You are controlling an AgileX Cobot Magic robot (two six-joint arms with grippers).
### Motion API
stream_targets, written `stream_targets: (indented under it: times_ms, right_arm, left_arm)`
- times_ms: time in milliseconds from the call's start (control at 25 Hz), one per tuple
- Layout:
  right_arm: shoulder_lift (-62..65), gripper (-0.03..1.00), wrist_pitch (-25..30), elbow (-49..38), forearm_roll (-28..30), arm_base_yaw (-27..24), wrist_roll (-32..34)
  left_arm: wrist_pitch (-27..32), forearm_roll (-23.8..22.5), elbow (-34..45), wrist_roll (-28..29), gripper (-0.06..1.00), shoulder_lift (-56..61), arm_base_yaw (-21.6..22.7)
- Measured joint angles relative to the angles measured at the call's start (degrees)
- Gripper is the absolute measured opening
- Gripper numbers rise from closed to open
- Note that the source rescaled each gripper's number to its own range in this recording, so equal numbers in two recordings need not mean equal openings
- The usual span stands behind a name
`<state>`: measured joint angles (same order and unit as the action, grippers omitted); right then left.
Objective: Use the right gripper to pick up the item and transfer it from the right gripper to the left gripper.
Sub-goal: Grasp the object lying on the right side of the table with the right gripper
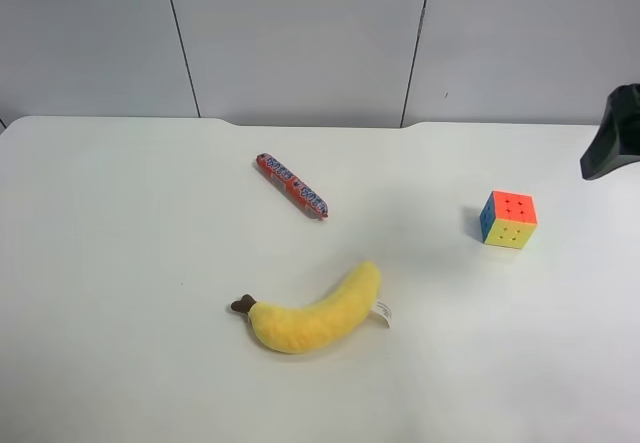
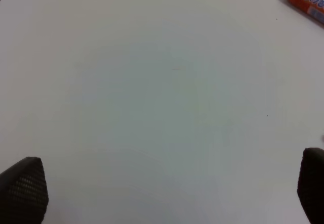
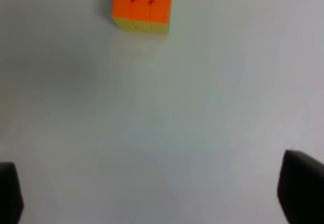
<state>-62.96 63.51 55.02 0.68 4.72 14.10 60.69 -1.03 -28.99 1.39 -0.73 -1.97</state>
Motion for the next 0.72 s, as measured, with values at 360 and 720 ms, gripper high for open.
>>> stream_targets:
  times_ms: [360, 720]
  right_arm:
    - [-14.6, 1.0, 1.6, 8.7, 3.1, 0.0, 5.2]
    - [-26.7, 1.0, -2.9, 11.1, 3.4, 0.0, 5.4]
  left_arm:
    - [0.0, 0.0, 0.0, 0.0, 1.0, 0.0, 0.0]
    - [0.0, 0.0, 0.0, 0.0, 1.0, 0.0, 0.0]
